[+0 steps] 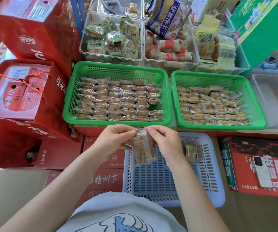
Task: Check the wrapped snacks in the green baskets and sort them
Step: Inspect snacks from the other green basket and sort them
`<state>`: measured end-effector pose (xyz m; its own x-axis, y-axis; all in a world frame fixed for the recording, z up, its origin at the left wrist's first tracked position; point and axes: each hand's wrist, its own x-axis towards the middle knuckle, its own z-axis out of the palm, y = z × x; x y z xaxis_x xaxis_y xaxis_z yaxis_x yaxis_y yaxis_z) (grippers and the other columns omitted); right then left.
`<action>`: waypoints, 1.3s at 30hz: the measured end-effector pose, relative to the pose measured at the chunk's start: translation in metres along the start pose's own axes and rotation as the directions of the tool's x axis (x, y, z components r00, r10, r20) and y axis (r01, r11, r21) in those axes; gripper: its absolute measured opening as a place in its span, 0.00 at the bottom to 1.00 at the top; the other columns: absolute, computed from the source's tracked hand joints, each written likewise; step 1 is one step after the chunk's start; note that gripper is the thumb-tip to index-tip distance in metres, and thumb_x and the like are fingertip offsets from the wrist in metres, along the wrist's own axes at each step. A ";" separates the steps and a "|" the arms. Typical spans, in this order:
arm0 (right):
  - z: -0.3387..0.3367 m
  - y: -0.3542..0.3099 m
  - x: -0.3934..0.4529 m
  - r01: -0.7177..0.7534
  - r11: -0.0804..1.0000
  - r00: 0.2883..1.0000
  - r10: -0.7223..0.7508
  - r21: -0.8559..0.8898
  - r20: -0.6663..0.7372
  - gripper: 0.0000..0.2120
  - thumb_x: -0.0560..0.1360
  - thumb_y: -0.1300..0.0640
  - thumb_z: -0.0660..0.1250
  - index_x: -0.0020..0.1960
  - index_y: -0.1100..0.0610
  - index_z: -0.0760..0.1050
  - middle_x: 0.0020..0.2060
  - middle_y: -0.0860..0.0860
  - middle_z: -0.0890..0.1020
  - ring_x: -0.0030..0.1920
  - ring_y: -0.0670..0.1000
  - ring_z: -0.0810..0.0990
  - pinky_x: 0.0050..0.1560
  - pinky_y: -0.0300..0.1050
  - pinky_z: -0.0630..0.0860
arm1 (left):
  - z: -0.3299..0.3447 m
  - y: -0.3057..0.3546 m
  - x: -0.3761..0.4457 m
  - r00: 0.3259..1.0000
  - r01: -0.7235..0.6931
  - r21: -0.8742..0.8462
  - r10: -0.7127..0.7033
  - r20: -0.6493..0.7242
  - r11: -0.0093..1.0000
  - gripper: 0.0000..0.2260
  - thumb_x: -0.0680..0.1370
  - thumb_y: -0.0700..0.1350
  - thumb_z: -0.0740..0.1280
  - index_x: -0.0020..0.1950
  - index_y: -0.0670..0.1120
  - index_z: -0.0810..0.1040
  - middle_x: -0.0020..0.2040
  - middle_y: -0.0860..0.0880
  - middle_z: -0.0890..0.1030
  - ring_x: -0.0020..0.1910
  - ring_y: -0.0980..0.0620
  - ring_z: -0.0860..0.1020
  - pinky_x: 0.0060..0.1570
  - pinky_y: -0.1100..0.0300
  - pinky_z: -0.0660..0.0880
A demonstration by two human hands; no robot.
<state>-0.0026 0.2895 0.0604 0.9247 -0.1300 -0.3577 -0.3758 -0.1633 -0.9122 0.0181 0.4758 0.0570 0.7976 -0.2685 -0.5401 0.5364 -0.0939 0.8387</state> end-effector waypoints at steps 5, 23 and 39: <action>0.005 -0.004 -0.007 0.021 0.996 0.988 -0.007 -0.087 0.153 0.05 0.78 0.55 0.71 0.47 0.53 0.86 0.42 0.46 0.86 0.44 0.44 0.83 0.42 0.37 0.79 | -0.006 0.001 -0.007 0.976 -0.006 0.251 -0.050 0.214 0.968 0.10 0.75 0.48 0.76 0.56 0.51 0.83 0.48 0.51 0.87 0.46 0.54 0.85 0.42 0.58 0.81; 0.014 0.000 0.003 0.065 0.986 0.990 -0.083 -0.151 -0.117 0.06 0.81 0.55 0.66 0.47 0.54 0.81 0.41 0.52 0.84 0.45 0.51 0.82 0.48 0.47 0.80 | -0.021 -0.017 -0.007 0.999 -0.034 -0.173 0.041 0.033 0.984 0.15 0.75 0.34 0.73 0.59 0.45 0.77 0.54 0.42 0.85 0.51 0.44 0.85 0.48 0.52 0.83; 0.015 0.004 0.009 0.371 0.780 0.924 -0.365 -0.504 0.116 0.09 0.85 0.59 0.56 0.46 0.55 0.69 0.32 0.46 0.70 0.32 0.45 0.67 0.33 0.40 0.64 | -0.020 0.000 0.005 0.949 -0.033 0.360 -0.084 0.305 0.932 0.25 0.74 0.44 0.77 0.67 0.61 0.74 0.53 0.52 0.85 0.53 0.54 0.84 0.60 0.50 0.79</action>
<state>0.0052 0.3025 0.0509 0.9984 0.0526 -0.0210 0.0196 -0.6683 -0.7437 0.0279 0.4931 0.0531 0.6275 -0.5392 -0.5617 0.3744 -0.4236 0.8249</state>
